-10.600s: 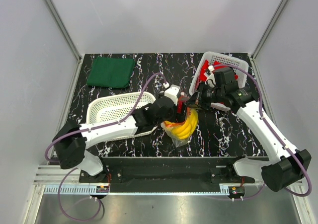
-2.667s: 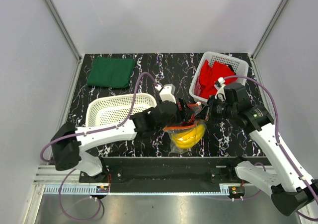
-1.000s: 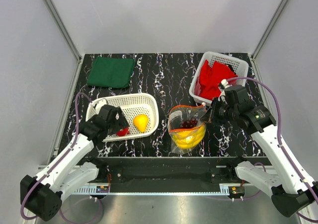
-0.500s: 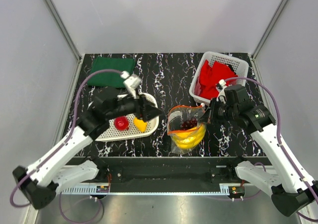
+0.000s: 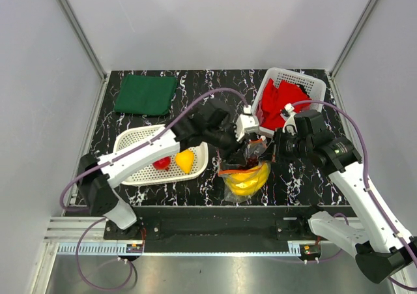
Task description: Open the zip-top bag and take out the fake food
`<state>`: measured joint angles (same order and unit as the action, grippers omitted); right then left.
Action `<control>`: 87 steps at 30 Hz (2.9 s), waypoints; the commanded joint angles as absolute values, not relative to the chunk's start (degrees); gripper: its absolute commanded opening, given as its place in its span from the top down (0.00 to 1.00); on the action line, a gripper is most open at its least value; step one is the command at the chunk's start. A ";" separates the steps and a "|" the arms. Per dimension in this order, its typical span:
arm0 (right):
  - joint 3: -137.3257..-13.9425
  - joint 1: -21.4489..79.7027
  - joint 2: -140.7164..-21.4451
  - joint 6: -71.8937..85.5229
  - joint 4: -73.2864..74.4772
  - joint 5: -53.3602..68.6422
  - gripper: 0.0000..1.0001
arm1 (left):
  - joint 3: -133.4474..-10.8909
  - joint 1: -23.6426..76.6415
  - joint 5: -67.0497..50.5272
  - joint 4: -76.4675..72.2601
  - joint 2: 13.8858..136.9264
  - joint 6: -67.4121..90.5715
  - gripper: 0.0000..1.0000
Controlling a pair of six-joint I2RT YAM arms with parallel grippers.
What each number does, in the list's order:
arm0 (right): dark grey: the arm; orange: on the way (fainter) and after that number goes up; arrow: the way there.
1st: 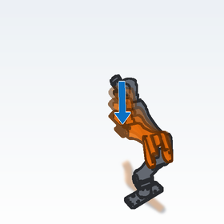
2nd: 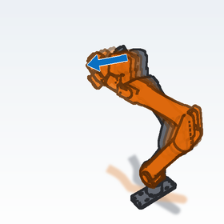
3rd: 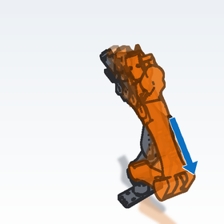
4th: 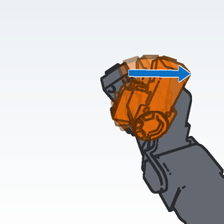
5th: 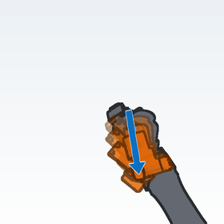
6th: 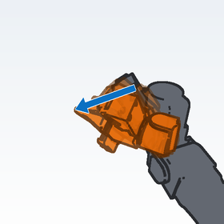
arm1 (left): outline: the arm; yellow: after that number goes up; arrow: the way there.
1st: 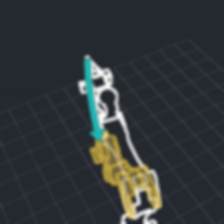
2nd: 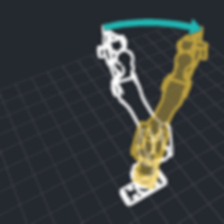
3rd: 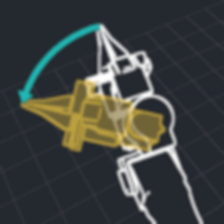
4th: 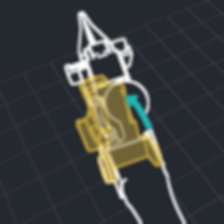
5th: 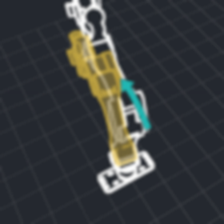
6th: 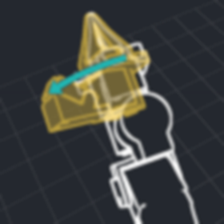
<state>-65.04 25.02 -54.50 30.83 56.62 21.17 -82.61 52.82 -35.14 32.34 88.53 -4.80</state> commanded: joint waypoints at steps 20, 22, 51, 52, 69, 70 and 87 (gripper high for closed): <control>-63.29 25.14 -52.65 31.29 51.68 26.28 1.00 | -78.05 58.89 -33.40 29.98 101.16 -14.24 0.35; -62.84 25.05 -52.12 31.38 51.77 25.67 1.00 | -76.82 59.15 -32.61 28.22 101.25 -12.76 0.33; -58.88 25.14 -45.09 33.40 58.62 9.94 1.00 | -71.71 59.33 -19.95 20.73 92.47 -0.35 0.97; -59.50 25.14 -45.26 32.62 59.23 9.41 1.00 | -72.07 59.41 -19.78 21.61 92.03 -0.18 0.98; -65.13 25.14 -51.24 25.58 59.34 14.14 1.00 | -91.48 59.50 -14.49 36.91 92.90 13.19 1.00; -64.78 25.05 -51.41 25.49 58.98 14.93 1.00 | -92.36 59.59 -16.42 37.09 92.99 11.62 1.00; -62.67 25.14 -50.71 24.96 58.98 14.68 1.00 | -99.57 60.03 -15.83 40.69 84.99 -5.53 1.00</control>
